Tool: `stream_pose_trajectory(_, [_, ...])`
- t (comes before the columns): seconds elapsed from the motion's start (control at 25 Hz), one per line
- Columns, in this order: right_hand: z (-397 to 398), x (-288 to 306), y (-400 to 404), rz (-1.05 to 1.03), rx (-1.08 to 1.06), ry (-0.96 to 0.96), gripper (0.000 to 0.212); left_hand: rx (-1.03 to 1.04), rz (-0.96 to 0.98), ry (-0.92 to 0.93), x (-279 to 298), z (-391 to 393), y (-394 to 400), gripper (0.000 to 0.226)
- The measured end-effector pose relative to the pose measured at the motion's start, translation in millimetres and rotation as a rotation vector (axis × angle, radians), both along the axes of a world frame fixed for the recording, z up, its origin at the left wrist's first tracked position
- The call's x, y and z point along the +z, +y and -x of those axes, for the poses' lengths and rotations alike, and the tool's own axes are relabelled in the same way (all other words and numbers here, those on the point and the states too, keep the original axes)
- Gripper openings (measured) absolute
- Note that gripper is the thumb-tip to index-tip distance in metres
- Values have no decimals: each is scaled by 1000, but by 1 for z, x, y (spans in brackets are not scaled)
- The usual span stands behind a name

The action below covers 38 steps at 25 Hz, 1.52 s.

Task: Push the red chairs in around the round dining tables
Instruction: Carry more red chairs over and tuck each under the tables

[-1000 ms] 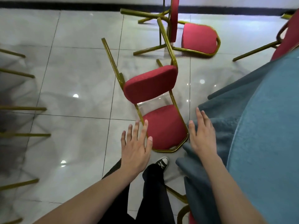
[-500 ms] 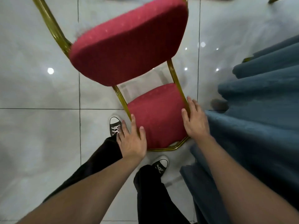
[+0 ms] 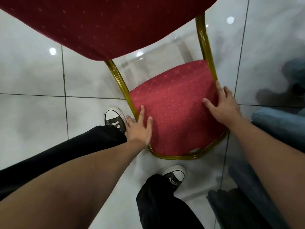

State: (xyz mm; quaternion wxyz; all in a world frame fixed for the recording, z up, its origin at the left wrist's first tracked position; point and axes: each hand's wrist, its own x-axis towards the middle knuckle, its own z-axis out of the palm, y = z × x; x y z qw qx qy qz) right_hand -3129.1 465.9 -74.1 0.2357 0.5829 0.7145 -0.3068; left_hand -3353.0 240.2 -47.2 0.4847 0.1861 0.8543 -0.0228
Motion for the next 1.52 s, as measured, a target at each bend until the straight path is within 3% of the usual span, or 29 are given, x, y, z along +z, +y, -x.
stream_pose_trajectory(0.4, [-20,-29,-4,69,-97,173,105,282,-216,-39,-31,-22,-15,64])
stream_pose_trajectory(0.56, [-17,-6,-11,42,-70,172,103,260,-246,14,-17,-17,-21,65])
stream_pose_trajectory(1.08, [27,210,-27,45,-60,85,94,211,-130,39,186,34,-25,86])
stream_pose_trajectory(1.32, [33,293,-32,-207,-17,22,88,167,-213,79,265,46,-24,88])
stream_pose_trajectory(1.52, [31,357,-38,-219,-40,5,94,163,-215,75,318,44,-29,85])
